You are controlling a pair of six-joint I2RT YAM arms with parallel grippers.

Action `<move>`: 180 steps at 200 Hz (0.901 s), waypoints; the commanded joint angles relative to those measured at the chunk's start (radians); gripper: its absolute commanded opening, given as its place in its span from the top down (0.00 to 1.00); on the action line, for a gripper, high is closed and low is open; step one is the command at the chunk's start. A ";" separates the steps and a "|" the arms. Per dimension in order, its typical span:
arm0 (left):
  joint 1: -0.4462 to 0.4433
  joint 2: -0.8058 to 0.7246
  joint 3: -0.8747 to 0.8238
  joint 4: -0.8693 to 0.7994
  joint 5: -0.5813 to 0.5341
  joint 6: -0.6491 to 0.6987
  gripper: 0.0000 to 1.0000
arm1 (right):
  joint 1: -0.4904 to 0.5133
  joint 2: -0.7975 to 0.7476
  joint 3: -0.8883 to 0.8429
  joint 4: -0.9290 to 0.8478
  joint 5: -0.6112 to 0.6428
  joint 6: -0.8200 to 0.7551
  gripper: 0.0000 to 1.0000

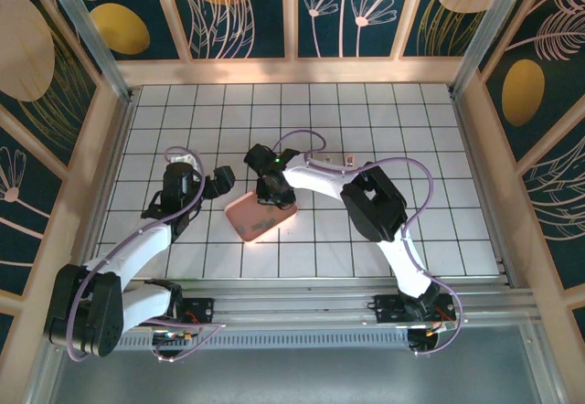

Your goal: Load the staples into the stapler

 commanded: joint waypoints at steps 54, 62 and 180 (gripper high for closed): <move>0.006 -0.066 0.107 -0.056 0.028 0.195 0.01 | 0.017 -0.182 -0.105 0.082 0.125 0.017 0.82; 0.006 -0.065 0.117 -0.062 0.037 0.223 0.01 | 0.017 -0.212 -0.136 0.098 0.128 0.023 0.82; 0.006 -0.038 0.134 -0.036 0.347 0.635 0.01 | -0.105 -0.624 -0.690 0.258 0.091 -0.109 0.82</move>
